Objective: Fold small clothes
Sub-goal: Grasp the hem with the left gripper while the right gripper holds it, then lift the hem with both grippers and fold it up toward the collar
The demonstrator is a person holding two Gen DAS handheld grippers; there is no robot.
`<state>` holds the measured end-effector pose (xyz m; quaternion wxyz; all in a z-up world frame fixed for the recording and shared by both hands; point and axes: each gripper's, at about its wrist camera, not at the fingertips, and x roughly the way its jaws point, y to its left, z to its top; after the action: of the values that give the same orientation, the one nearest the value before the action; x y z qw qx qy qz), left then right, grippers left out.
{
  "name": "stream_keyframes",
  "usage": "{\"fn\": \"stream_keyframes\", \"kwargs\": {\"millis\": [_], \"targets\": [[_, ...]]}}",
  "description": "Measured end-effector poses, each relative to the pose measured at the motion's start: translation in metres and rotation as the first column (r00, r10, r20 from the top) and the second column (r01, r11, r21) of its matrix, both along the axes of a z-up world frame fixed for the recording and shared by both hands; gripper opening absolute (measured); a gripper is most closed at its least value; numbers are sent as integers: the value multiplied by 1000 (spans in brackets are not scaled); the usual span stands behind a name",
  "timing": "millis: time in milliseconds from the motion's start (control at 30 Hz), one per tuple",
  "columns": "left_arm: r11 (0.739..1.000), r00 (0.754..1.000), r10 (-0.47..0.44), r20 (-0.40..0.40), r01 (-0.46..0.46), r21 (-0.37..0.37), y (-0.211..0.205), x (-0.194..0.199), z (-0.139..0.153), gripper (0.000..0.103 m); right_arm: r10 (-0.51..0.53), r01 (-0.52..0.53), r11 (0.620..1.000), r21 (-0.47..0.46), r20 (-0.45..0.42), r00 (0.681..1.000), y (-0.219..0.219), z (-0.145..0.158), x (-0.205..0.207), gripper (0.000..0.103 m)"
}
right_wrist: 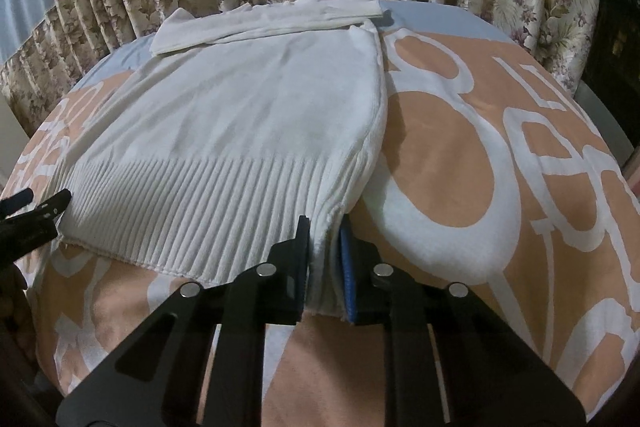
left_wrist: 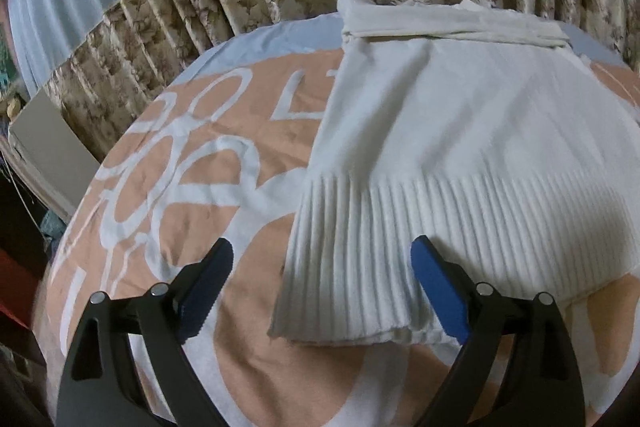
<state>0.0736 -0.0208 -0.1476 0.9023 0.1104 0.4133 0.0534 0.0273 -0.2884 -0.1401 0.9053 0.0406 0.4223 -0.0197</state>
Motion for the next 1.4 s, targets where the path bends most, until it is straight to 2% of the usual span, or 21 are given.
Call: {"fn": "stream_keyframes", "kwargs": {"millis": [133, 333, 467, 667, 733, 967, 1067, 1133, 1200, 1233, 1267, 1300, 1400], "targets": [[1000, 1000, 12, -18, -12, -15, 3, 4, -2, 92, 2, -2, 1000, -7, -1, 1000, 0, 0, 0, 16], [999, 1000, 19, 4, -19, 26, -2, 0, 0, 94, 2, -2, 1000, -6, -1, 1000, 0, 0, 0, 18], [995, 999, 15, 51, -10, -99, 7, -5, 9, 94, 4, -4, 1000, -8, -3, 1000, 1, 0, 0, 18], [999, 1000, 6, -17, -7, -45, -5, 5, 0, 95, 7, -7, 1000, -19, -5, 1000, 3, -2, 0, 19], [999, 1000, 5, -24, -6, -48, -5, 7, -1, 95, 7, -7, 1000, -17, -5, 1000, 3, -2, -1, 19], [989, 997, 19, -70, -29, -144, 9, 11, -6, 99, 5, -5, 1000, -6, -5, 1000, 2, -2, -1, 19], [963, 994, 21, -106, -48, -264, 24, 16, -9, 98, 1, -1, 999, -36, -5, 1000, 5, -2, -2, 20], [961, 997, 1, -84, -25, -277, 22, 12, -6, 83, -1, 1, 999, -48, -5, 1000, 5, -1, -2, 20], [962, 998, -35, -52, 20, -272, 13, 5, -2, 49, -4, 4, 999, -51, -6, 1000, 6, -1, -2, 20], [963, 998, -58, -38, 46, -264, 5, 1, 0, 41, -5, 5, 999, -53, -6, 1000, 6, -1, -2, 20], [964, 997, -74, -33, 63, -260, 0, -1, 0, 27, -7, 6, 998, -55, -6, 1000, 6, -2, -1, 21], [964, 996, -89, -28, 79, -254, -5, -3, 0, 21, -7, 6, 998, -57, -7, 1000, 6, -2, -1, 21], [959, 996, -89, -23, 79, -271, -5, -3, 1, 19, -8, 8, 998, -65, -8, 1000, 7, -2, 0, 21]]}}
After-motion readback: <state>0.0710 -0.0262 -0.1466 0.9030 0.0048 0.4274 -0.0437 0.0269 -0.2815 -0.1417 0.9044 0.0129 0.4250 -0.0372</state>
